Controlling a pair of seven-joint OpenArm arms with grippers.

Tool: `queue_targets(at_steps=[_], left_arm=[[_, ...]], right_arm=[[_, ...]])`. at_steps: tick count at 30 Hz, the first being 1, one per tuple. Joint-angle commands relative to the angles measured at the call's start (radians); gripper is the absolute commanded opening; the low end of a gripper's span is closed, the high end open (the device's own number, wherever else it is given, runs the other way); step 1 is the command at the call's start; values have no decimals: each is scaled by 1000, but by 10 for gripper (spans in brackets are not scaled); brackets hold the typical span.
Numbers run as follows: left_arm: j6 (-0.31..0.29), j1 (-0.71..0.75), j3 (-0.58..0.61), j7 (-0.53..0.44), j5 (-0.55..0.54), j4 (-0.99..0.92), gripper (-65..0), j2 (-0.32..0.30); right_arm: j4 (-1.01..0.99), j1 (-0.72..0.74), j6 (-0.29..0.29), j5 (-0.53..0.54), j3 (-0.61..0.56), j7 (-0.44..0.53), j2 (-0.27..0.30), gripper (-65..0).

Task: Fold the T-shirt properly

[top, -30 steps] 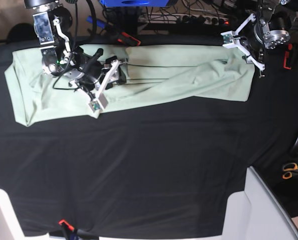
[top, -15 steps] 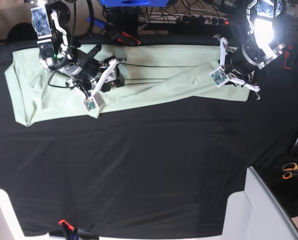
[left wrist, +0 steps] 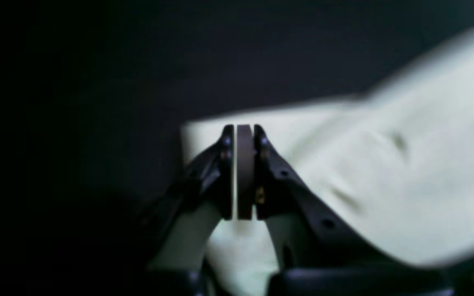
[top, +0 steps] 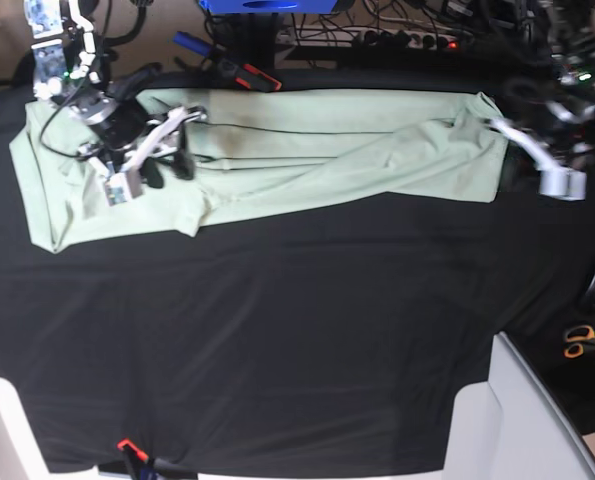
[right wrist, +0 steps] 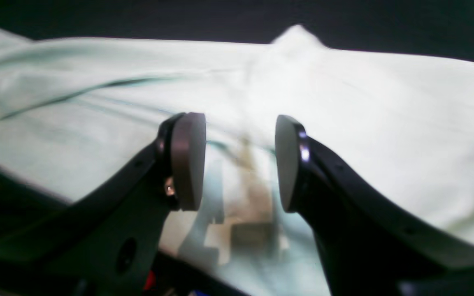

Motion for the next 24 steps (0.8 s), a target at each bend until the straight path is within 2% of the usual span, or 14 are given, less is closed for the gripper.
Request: queue_targets(at_steps=[1,4,8,10,13,16,24], left_arm=[[7,3,-44,-11,-33,-1,-637,-10],[7,3,-115,-5,-78,-35,-588,-43],[7,6,-121,-5,-85,-101,-485,-83],[7,1,-121,-5,-85,-137,-462,-86],[7,0,-122,-8,-85,-161,-462,-86],[7,6,-122,-8,-85,-161,-465,-86],[7,1,-122,-9,-76,-167,-469,-87]], right_arm=[[22,-1,8,14,18,31,3,-386],[22,-2,8,14,69,35,3,-386],[-8,52,11,14,158,34,4,-382],[-81,102,13,14,170,34,30,-380],[-223,164,13,14,150,34,59,-383],[-329,188,13,14,155,39,64,-383],[-358,136,13,17,152,95,67,-383]])
